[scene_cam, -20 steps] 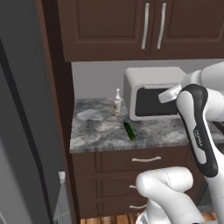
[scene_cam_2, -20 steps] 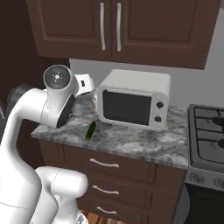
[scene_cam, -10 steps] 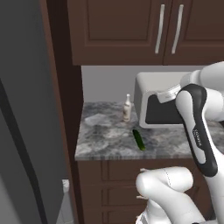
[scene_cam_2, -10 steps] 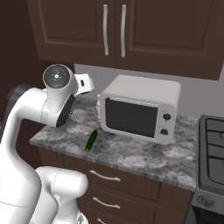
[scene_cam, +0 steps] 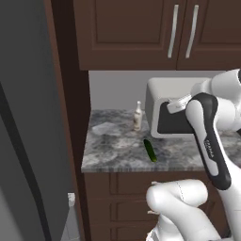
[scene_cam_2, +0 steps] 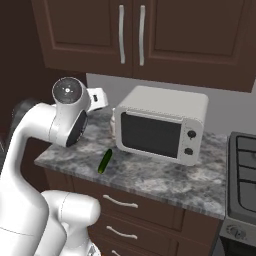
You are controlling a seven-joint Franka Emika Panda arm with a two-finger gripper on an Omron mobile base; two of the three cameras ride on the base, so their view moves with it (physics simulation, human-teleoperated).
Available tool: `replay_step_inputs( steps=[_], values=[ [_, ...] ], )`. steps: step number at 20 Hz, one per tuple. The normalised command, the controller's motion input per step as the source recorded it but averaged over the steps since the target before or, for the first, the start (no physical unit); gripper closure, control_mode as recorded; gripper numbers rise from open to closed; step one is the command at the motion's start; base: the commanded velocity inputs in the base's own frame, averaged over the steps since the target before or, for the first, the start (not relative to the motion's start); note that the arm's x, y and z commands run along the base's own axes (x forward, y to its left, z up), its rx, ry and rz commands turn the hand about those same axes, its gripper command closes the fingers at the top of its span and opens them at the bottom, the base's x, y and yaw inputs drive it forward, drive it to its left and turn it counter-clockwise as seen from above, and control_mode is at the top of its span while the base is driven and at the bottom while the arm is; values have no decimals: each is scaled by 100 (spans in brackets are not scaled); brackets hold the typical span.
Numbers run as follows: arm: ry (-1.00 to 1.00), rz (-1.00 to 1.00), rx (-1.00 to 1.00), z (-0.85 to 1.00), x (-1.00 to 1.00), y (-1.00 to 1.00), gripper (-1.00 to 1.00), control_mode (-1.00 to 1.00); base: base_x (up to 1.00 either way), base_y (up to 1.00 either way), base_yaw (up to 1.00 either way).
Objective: Place the liquors on the top shelf of the fridge to keep them out of children's reach, and place the cucumber on lower shelves for easy access.
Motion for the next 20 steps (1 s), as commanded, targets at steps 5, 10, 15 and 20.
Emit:
replay_step_inputs(
  steps=[5, 10, 15, 20],
  values=[
    [0, 0, 0, -42, 19, 0, -100, -100, 0, 0, 0],
    [7, -3, -2, -44, 11, 0, -100, -100, 0, 0, 0],
    [22, -16, -9, -33, 2, 0, -100, -100, 0, 0, 0],
    [23, -20, -11, -32, 2, 0, -100, -100, 0, 0, 0]
  ],
)
